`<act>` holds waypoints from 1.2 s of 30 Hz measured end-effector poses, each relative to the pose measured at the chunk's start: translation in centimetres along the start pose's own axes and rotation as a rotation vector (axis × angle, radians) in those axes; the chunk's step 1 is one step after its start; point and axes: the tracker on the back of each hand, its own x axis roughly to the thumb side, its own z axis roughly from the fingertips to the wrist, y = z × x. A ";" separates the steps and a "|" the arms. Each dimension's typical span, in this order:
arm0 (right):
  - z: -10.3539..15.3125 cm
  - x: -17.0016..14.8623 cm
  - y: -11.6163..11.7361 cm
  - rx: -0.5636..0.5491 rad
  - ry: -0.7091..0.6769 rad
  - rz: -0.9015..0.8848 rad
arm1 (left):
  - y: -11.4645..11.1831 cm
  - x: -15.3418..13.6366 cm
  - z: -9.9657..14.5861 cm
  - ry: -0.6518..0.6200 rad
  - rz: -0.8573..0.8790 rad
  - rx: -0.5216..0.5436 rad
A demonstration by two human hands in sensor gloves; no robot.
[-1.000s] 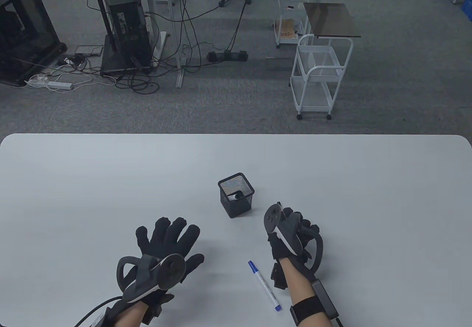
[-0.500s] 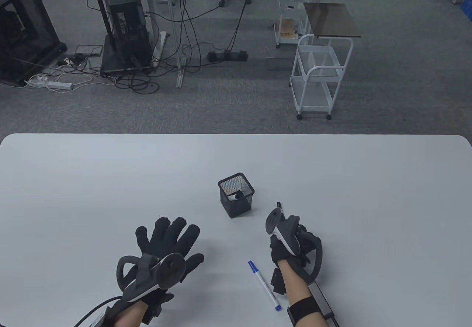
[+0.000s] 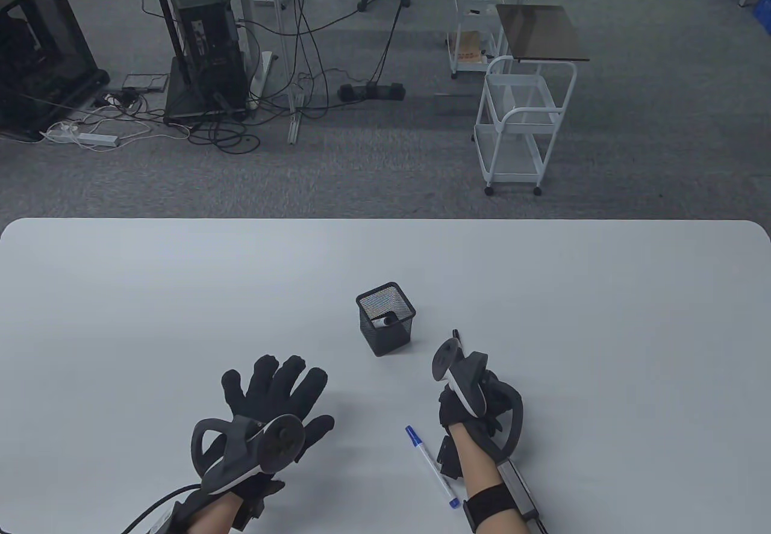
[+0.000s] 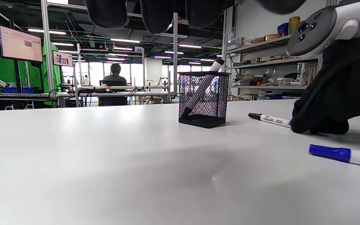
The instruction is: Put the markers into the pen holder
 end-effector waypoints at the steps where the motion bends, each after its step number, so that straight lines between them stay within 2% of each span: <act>1: 0.0 0.0 0.0 -0.002 0.002 0.001 | 0.0 0.0 0.0 0.000 -0.001 0.000; 14: 0.0 0.1 -0.1 -0.035 -0.017 0.025 | 0.1 -0.2 0.0 0.006 0.003 0.007; 18: 0.1 -0.7 -0.8 -0.015 -0.030 -0.057 | 0.1 -0.2 -0.1 0.006 0.003 0.004; 36: 4.0 -3.9 -9.4 -0.246 -0.086 -0.178 | 0.2 -0.2 0.0 0.001 0.013 0.018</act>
